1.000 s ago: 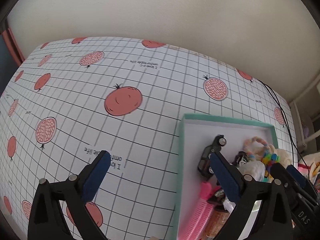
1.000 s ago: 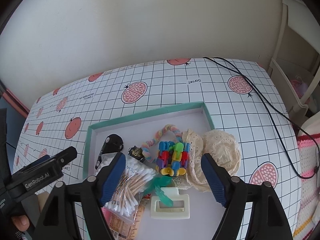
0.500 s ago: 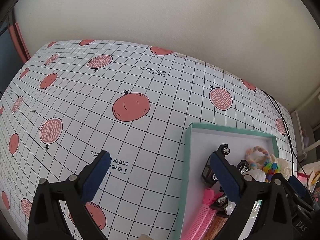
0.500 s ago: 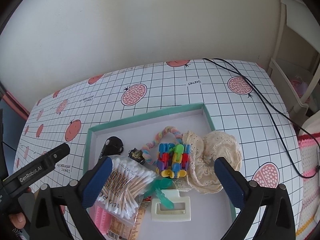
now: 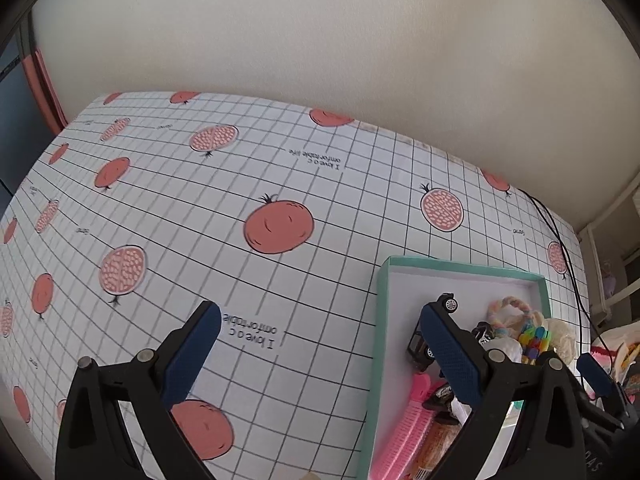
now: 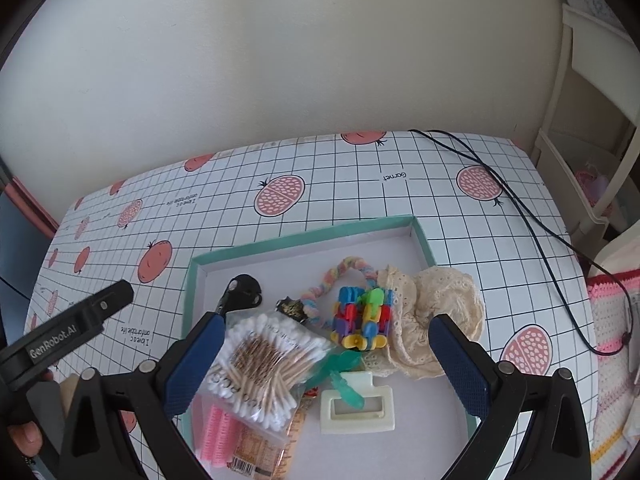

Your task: Organize objects

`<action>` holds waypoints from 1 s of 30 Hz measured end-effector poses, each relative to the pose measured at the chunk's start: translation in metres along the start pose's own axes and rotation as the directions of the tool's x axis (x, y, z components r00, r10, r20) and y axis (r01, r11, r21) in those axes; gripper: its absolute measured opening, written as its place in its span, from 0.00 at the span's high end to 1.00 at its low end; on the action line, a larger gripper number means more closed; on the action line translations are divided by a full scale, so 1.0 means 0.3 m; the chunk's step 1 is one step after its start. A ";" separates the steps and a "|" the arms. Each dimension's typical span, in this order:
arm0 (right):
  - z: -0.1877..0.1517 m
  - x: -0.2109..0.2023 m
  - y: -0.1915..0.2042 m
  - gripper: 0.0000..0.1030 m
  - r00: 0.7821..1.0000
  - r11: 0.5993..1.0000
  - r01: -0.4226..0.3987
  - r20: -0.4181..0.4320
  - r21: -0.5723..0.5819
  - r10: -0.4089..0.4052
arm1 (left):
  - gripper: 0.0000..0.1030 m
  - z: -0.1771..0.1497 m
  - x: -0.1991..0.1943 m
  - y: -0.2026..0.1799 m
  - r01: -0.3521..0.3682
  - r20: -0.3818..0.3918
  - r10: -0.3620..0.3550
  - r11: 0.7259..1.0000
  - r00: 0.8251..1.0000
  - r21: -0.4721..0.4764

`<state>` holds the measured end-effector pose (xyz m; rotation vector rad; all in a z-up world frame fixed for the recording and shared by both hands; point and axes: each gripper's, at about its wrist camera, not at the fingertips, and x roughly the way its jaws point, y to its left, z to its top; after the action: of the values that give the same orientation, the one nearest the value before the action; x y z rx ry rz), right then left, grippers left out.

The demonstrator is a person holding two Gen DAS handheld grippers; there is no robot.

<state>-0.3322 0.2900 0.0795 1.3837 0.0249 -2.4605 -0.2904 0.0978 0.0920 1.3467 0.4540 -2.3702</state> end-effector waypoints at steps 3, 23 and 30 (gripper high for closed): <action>-0.007 -0.027 0.018 0.00 1.000 1.000 0.005 0.003 -0.007 -0.005 | 0.03 -0.003 -0.035 0.021 -0.005 -0.003 0.005 1.000 1.000 -0.003; -0.169 -0.326 0.015 0.00 0.990 0.996 0.085 0.114 0.008 -0.085 | 0.03 -0.181 -0.325 0.081 0.029 0.176 -0.046 0.995 0.983 0.097; -0.277 -0.349 0.025 0.00 0.988 0.998 0.065 0.136 0.016 -0.066 | 0.03 -0.286 -0.359 0.112 0.061 0.216 -0.094 0.986 0.972 0.153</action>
<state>-0.2108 0.3247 0.1238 1.2342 0.0253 -2.6083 -0.1599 0.1244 0.1402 1.1203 0.2784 -2.6253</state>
